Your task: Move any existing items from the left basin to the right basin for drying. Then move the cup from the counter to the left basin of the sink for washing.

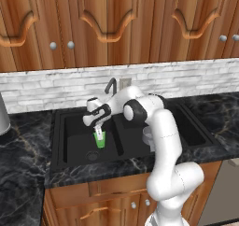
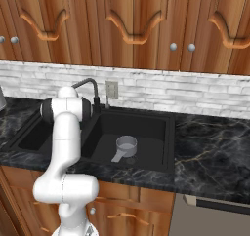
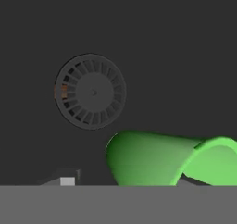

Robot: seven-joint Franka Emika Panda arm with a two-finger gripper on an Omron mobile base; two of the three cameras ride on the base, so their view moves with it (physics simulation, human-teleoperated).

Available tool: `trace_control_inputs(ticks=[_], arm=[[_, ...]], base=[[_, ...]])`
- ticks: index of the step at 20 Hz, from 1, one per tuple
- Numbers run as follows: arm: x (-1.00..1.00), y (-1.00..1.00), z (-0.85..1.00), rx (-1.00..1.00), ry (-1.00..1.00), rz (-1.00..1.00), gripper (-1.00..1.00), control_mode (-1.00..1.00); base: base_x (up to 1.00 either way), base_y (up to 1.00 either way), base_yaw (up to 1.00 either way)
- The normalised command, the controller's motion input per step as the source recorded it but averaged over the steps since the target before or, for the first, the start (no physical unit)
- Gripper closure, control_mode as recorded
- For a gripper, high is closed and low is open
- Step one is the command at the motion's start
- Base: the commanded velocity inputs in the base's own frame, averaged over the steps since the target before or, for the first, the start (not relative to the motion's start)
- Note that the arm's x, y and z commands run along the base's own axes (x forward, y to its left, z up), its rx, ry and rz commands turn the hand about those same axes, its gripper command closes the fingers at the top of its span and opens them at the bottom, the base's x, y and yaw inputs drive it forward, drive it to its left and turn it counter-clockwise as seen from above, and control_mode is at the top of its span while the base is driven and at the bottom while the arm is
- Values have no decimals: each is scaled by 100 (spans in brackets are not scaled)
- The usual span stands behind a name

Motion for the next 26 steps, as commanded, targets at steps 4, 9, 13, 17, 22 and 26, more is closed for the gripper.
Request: trace_control_inputs(ticks=[4,9,13,17,22,26], arm=[[-10,0,0,0,0,-5,-100,-100],[-22,0,6,0,-3,-6,-100,-100],[-35,0,6,0,-4,-7,-100,-100],[-40,0,2,0,-4,-7,-100,-100],[-25,0,16,0,-7,-10,-100,-100],[-14,0,60,0,-16,-8,-100,-100]], base=[[0,0,0],[0,0,0],[0,0,0],[0,0,0],[0,0,0],[0,0,0]])
